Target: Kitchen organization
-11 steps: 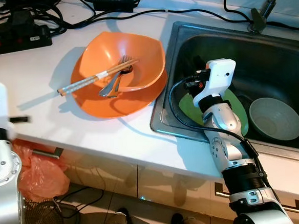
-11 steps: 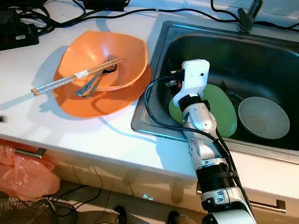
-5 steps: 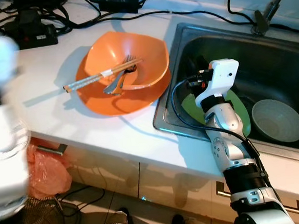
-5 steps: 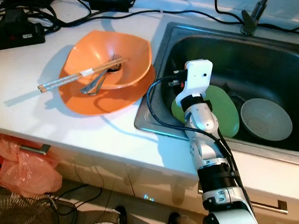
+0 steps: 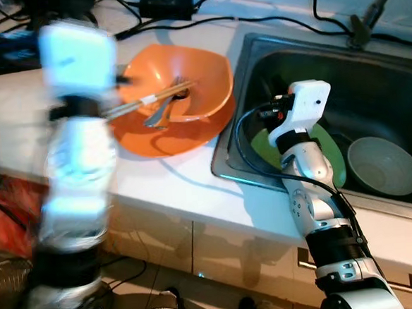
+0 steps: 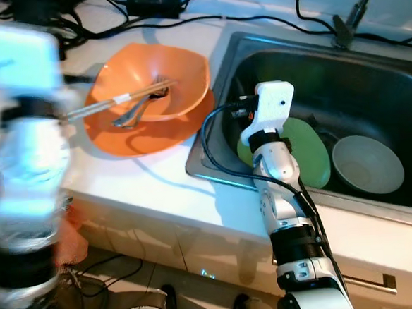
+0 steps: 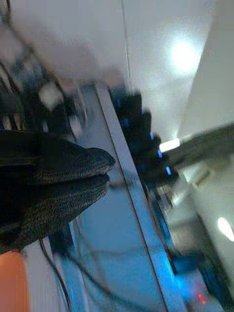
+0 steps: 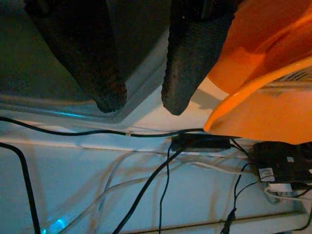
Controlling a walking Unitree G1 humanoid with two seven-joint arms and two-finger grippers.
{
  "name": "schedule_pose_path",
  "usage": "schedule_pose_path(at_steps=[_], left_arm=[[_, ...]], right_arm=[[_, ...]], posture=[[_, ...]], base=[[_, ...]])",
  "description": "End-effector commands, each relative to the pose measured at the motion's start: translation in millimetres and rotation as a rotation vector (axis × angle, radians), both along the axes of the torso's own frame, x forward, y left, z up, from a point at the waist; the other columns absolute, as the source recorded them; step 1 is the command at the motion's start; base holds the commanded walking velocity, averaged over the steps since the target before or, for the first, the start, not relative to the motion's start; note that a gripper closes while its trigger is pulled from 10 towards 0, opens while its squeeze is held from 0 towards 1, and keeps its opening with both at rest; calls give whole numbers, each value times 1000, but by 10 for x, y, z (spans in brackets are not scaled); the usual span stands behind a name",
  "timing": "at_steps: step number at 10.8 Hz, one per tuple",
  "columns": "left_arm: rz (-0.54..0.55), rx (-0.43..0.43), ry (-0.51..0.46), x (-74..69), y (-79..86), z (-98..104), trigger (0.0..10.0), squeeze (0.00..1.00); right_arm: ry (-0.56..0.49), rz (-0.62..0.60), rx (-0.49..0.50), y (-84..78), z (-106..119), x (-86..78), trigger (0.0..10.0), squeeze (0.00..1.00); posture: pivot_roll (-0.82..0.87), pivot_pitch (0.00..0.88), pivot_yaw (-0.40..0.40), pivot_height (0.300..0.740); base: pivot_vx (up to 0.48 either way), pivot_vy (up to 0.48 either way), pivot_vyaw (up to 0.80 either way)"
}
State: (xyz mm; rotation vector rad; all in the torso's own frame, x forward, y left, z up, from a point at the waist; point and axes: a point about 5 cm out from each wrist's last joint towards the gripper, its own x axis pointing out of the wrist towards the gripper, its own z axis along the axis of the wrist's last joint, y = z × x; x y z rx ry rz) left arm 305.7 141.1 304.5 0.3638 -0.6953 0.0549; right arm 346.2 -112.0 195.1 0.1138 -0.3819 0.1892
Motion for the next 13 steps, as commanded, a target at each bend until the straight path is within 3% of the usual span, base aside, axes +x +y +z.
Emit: schedule_pose_path(at_steps=[1, 4, 6, 8, 9, 10, 13], left_arm=[[-55, -5, -19, -2, -60, 47, 10000, 0], [-322, -68, 23, 32, -337, 32, 10000, 0], [-493, -35, 32, -41, -592, 49, 10000, 0], [-620, -69, 70, -52, -730, -29, 10000, 0], [-586, -68, 132, -13, -748, -176, 10000, 0], [-547, -137, 167, 37, -711, -339, 10000, 0], [-499, -160, 191, 101, -649, -450, 10000, 0]], right_arm=[[16, -29, 24, -72, -80, -22, 10000, 0], [-18, -46, 50, -113, -30, -31, 10000, 0], [-30, -47, 57, -117, -11, -31, 10000, 0], [-39, -50, 59, -130, 1, -32, 10000, 0], [-47, -52, 63, -135, 17, -35, 10000, 0], [-69, -65, 62, -169, 63, -42, 10000, 0], [-114, -102, 49, -278, 191, -43, 10000, 0]], posture=[[274, 153, -10, 740], [263, 153, -5, 740], [262, 151, -6, 740], [255, 153, -10, 740], [245, 155, -13, 740], [239, 157, -16, 740], [224, 159, -16, 740]], base=[[0, 0, 0], [0, 0, 0], [0, 0, 0], [0, 0, 0], [0, 0, 0], [0, 0, 0], [0, 0, 0]])
